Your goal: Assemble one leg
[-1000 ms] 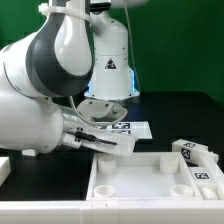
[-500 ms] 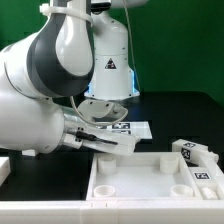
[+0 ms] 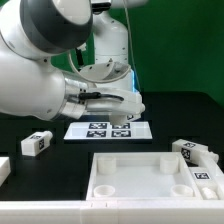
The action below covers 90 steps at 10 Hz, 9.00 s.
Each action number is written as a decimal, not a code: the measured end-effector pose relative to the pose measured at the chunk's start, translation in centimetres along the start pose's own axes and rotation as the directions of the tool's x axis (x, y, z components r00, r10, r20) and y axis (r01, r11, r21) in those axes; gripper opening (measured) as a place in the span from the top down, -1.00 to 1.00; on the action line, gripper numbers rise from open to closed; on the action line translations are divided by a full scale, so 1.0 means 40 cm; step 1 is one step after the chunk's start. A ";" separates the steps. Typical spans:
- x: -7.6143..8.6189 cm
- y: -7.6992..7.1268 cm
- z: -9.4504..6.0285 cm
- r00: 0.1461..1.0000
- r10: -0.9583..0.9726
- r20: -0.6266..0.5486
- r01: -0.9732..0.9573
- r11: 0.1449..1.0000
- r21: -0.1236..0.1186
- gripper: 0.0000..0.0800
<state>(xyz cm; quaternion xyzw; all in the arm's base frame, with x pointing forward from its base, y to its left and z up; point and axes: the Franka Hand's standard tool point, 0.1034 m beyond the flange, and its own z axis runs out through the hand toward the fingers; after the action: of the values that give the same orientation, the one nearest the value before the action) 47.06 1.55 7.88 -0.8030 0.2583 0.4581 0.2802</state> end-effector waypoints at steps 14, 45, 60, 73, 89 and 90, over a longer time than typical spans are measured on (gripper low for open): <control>0.017 -0.214 -0.103 0.404 -0.429 -0.808 0.195 0.903 -0.382 0.29; 0.116 -0.459 -0.104 -0.001 -0.738 -0.675 0.247 0.653 -0.716 0.29; 0.110 -0.459 -0.121 0.005 -0.732 -0.681 0.245 0.661 -0.709 -0.62; 0.132 -0.458 -0.140 0.350 -0.701 -0.622 0.255 0.710 -0.656 -0.62; 0.132 -0.465 -0.113 0.428 -0.054 -0.902 -0.025 0.997 -0.071 0.30; 0.131 -0.469 -0.107 0.420 0.086 -0.903 -0.086 0.995 0.055 0.30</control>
Offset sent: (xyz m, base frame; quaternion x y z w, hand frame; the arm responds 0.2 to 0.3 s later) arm 0.0128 -0.0006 -0.0150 -0.0476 0.1928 -0.1153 0.9733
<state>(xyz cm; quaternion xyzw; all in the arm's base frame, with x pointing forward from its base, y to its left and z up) 64.52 11.11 9.07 -0.9090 0.4089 -0.0302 0.0743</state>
